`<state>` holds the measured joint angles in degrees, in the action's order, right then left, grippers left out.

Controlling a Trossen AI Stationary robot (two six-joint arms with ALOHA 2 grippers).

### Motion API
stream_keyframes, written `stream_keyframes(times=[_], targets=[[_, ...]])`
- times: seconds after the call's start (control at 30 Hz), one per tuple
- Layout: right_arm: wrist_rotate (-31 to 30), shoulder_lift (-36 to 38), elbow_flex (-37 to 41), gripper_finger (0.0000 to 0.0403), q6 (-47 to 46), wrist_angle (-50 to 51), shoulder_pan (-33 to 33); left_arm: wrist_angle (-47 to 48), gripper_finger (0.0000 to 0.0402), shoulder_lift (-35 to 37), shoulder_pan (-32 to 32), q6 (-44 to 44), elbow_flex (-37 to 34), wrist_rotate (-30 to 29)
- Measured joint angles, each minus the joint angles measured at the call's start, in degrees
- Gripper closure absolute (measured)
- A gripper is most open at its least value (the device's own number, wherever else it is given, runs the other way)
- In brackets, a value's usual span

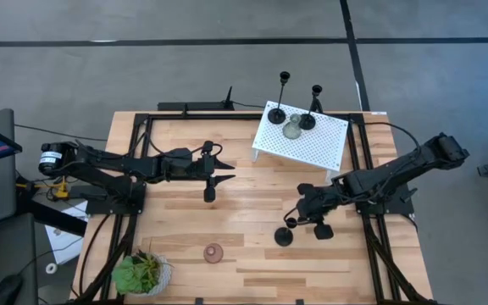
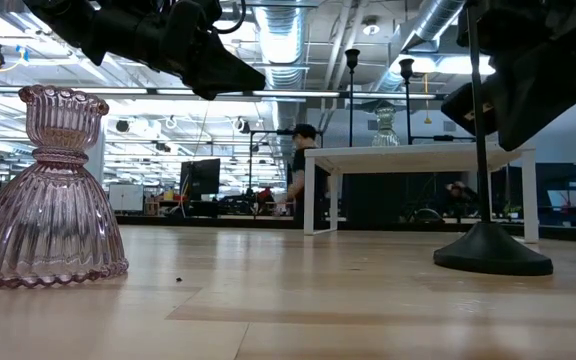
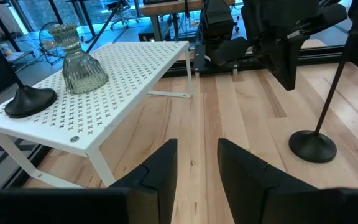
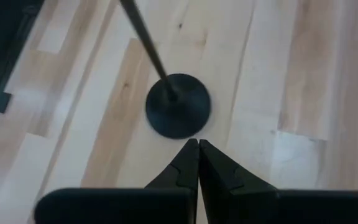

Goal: Pick & Place candle stick holders
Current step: Put the black candle holder on the shelf

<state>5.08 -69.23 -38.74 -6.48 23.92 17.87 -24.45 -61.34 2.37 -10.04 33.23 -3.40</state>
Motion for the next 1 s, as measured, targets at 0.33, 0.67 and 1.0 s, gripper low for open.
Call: stream_keyframes(times=[0.33,0.67,1.0], targets=[[-4.6,8.6,5.6,0.0403,-0.4,-3.9,0.0,0.0,0.0287,0.0,0.0,0.0,0.0,0.0],[-1.3,16.8,17.9,0.0403,-0.5,-28.5,0.6,0.0,0.0287,0.0,0.0,-0.2,0.0,0.0],[-0.6,11.1,18.5,0.0403,-5.0,-41.5,1.6,0.0,0.0287,0.0,0.0,-0.2,0.0,0.0]])
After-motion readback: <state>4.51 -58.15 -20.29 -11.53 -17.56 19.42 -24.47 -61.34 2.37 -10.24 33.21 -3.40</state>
